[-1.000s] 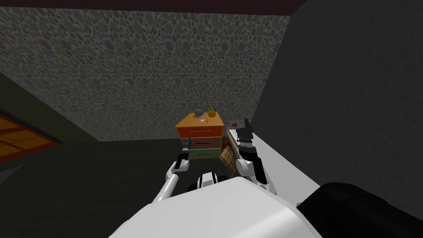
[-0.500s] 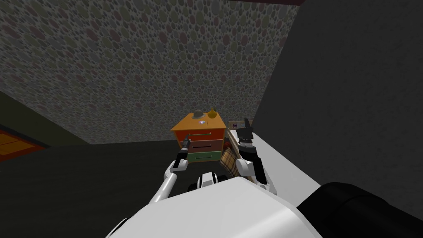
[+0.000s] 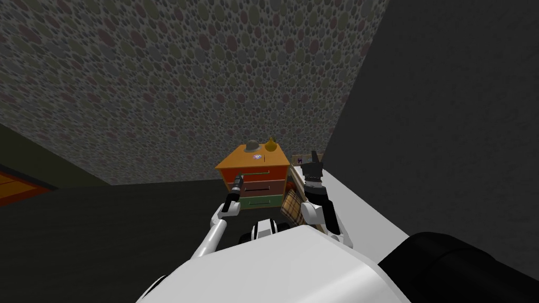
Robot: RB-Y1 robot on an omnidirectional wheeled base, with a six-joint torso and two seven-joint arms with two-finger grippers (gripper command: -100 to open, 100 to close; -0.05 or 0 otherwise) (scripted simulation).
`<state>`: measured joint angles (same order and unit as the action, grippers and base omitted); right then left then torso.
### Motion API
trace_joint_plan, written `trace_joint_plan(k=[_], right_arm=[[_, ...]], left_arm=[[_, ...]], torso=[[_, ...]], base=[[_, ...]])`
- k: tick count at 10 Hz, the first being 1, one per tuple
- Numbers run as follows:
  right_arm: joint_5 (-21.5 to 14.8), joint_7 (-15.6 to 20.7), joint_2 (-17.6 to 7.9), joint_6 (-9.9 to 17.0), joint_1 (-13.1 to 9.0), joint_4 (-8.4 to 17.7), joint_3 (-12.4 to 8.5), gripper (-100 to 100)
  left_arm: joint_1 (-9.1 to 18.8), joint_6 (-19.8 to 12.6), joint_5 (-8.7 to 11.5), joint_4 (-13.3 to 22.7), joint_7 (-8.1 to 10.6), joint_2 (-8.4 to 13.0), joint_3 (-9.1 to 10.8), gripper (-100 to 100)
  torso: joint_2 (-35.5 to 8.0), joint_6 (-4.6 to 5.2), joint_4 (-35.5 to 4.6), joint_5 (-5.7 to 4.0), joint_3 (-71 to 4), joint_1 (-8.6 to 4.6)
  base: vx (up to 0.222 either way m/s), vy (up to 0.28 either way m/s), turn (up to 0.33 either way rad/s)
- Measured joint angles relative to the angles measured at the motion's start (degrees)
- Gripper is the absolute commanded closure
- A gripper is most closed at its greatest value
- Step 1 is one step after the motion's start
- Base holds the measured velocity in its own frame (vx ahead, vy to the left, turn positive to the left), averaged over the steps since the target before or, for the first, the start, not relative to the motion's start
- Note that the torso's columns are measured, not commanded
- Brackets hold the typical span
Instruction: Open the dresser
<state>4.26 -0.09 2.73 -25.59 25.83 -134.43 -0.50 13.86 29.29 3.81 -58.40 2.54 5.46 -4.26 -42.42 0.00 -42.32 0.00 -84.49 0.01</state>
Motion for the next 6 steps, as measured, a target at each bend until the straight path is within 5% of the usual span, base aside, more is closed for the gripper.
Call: trace_joint_plan(k=[6], right_arm=[[0.0,0.0,0.0,0.0,0.0,0.0,0.0,0]], left_arm=[[-0.3,-1.2,0.0,-0.5,0.37,0.1,-0.61,100]], torso=[[0.3,0.02,-0.1,-0.10,-0.2,-0.14]], base=[[-0.162,0.014,0.021]])
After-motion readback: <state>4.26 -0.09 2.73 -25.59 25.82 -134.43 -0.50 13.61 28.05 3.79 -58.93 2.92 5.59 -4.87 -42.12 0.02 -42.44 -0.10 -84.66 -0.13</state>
